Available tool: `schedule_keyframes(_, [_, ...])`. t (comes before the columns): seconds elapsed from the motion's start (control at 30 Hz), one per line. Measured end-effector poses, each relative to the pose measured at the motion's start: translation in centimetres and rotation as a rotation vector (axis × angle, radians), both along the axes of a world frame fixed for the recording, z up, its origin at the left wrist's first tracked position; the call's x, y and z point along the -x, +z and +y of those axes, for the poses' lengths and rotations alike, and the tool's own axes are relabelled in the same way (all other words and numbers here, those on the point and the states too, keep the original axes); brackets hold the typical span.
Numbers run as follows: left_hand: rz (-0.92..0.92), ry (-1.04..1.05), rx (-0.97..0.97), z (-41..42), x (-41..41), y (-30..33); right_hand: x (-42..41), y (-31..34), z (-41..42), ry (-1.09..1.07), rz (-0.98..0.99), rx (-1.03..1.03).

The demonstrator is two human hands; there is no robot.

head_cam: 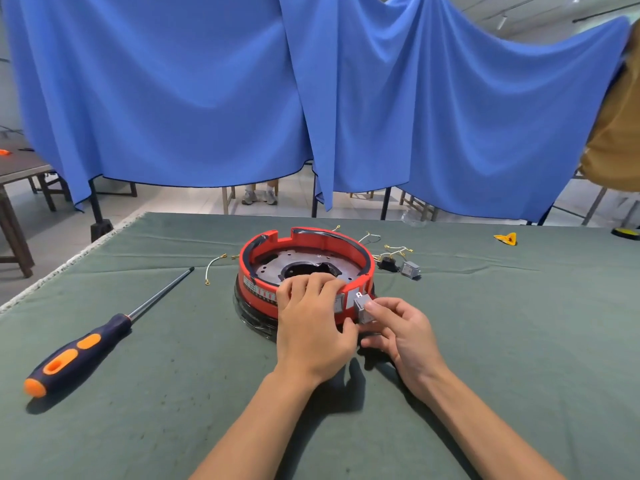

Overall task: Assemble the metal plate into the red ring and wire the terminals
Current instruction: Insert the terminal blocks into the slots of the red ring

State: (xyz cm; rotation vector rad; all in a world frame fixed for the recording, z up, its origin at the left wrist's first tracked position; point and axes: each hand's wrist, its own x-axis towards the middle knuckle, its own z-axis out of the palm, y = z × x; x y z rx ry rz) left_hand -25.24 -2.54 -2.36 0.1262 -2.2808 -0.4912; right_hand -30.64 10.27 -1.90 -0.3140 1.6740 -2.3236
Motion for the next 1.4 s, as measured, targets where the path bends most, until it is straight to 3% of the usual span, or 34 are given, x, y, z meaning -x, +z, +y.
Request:
schedule_keyframes(0.3, [0.024, 0.020, 0.005, 0.4, 0.4, 0.1, 0.7, -0.2, 0.0, 0.051, -0.014, -0.002])
schedule_keyframes(0.6, [0.010, 0.082, 0.106, 0.5, 0.3, 0.2, 0.9, 0.0, -0.4, 0.016, 0.151, -0.096])
schedule_keyframes(1.07, [0.030, 0.059, 0.086, 0.2, 0.4, 0.3, 1.0, -0.1, -1.7, -0.158, 0.154, -0.043])
schedule_keyframes(1.2, [0.062, 0.032, 0.059, -0.9, 0.6, 0.3, 1.2, -0.3, -2.3, -0.125, 0.263, -0.095])
schedule_keyframes(1.4, [0.101, -0.037, 0.008, -2.1, 0.8, 0.4, 2.8, -1.3, -1.6, -0.186, 0.612, -0.366])
